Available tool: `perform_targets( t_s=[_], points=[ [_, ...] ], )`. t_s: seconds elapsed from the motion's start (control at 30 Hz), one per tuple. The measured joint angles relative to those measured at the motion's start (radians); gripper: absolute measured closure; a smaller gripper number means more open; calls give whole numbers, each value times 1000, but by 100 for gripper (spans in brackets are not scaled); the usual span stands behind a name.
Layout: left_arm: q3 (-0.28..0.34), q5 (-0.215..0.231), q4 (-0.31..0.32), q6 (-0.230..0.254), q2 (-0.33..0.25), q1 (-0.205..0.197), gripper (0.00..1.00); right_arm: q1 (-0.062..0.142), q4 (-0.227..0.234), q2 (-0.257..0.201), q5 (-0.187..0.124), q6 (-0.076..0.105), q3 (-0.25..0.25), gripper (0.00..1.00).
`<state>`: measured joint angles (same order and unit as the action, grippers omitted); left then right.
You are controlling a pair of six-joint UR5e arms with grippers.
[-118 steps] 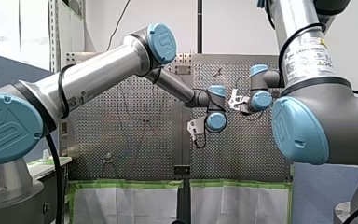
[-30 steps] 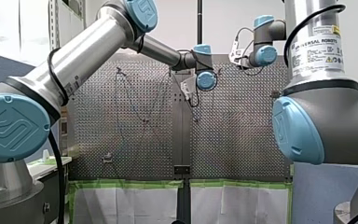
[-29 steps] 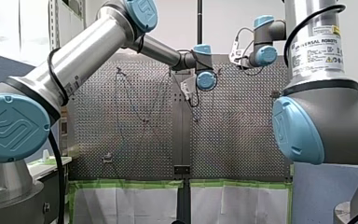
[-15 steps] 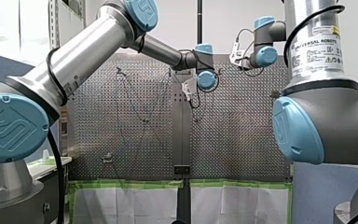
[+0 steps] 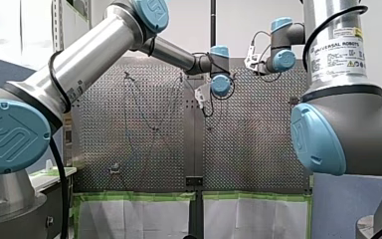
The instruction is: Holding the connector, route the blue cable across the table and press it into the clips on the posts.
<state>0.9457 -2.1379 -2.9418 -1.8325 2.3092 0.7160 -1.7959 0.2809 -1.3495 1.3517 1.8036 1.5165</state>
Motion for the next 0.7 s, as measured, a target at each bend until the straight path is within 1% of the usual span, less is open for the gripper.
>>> perform_targets(
  t_s=[0.2, 0.37, 0.5, 0.6, 0.7],
  points=[
    [0, 0, -24, -18, 0, 2, 0, -1, 0, 1, 0, -1, 0, 100],
    [1, -1, -71, -59, -4, 5, 0, -1, 0, 3, 0, -1, 0, 100],
    [21, 0, -106, -75, -24, 16, 0, 1, 0, 3, 0, -1, 0, 100],
    [49, 11, -103, -81, -52, 21, 0, 2, -1, 3, 0, -1, 0, 100],
    [80, 32, -80, -85, -83, 24, 0, 2, -1, 3, 0, -1, 0, 100]
  ],
)
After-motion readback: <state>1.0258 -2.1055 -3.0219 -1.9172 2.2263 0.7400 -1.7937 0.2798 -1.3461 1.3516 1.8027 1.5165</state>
